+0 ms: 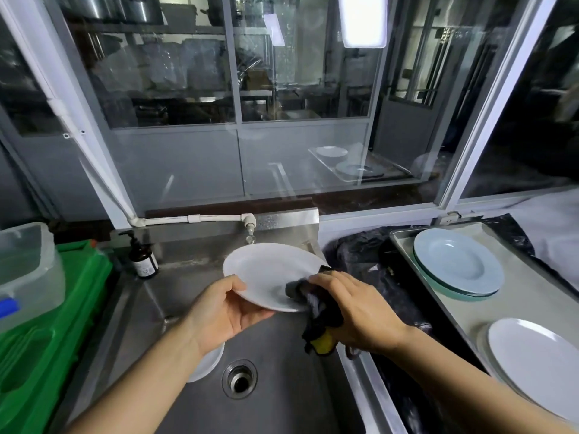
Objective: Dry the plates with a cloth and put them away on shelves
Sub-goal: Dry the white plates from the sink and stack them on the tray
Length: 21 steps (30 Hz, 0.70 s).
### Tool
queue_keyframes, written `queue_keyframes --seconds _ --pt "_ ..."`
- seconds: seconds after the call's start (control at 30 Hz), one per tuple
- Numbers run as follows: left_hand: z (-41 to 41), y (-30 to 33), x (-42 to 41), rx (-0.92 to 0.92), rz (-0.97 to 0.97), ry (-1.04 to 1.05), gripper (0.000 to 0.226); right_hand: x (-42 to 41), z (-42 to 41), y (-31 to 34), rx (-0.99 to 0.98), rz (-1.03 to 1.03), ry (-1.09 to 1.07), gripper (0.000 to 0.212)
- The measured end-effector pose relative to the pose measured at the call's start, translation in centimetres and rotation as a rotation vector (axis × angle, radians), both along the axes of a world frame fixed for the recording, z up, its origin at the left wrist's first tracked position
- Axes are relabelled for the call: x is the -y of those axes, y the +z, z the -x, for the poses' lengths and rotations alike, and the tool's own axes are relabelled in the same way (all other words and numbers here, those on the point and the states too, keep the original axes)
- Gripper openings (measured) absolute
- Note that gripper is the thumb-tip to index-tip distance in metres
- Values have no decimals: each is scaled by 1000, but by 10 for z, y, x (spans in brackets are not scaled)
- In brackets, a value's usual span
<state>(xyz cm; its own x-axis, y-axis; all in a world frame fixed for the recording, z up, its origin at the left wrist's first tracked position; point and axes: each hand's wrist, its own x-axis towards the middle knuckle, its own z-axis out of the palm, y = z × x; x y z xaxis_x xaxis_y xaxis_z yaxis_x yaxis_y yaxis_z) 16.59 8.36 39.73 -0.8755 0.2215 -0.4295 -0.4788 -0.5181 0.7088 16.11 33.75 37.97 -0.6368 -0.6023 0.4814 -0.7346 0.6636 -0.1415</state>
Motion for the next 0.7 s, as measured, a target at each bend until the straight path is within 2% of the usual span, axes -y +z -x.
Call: queue_keyframes --seconds 0.13,0.23,0.33,0.4,0.5,0.6,0.7 --pt "-2 -5 8 -5 71 -61 40 -2 -3 13 156 194 -109 72" --pt "-7 -7 8 -71 149 -147 48 17 5 23 195 250 -172 77" --pt "-13 -6 4 -126 181 -206 48 45 8 14 159 138 -173 81" --pt "-15 -6 5 -144 157 -190 49 58 3 -4 206 75 -198 80" --pt "-18 -8 13 -172 135 -153 54 68 -13 -28 345 102 -175 76" --pt "-25 -14 23 -193 153 -195 59 78 -25 -42 344 107 -89 75" --pt "-32 -17 31 -182 176 -259 59 91 -26 -40 320 90 -100 74"
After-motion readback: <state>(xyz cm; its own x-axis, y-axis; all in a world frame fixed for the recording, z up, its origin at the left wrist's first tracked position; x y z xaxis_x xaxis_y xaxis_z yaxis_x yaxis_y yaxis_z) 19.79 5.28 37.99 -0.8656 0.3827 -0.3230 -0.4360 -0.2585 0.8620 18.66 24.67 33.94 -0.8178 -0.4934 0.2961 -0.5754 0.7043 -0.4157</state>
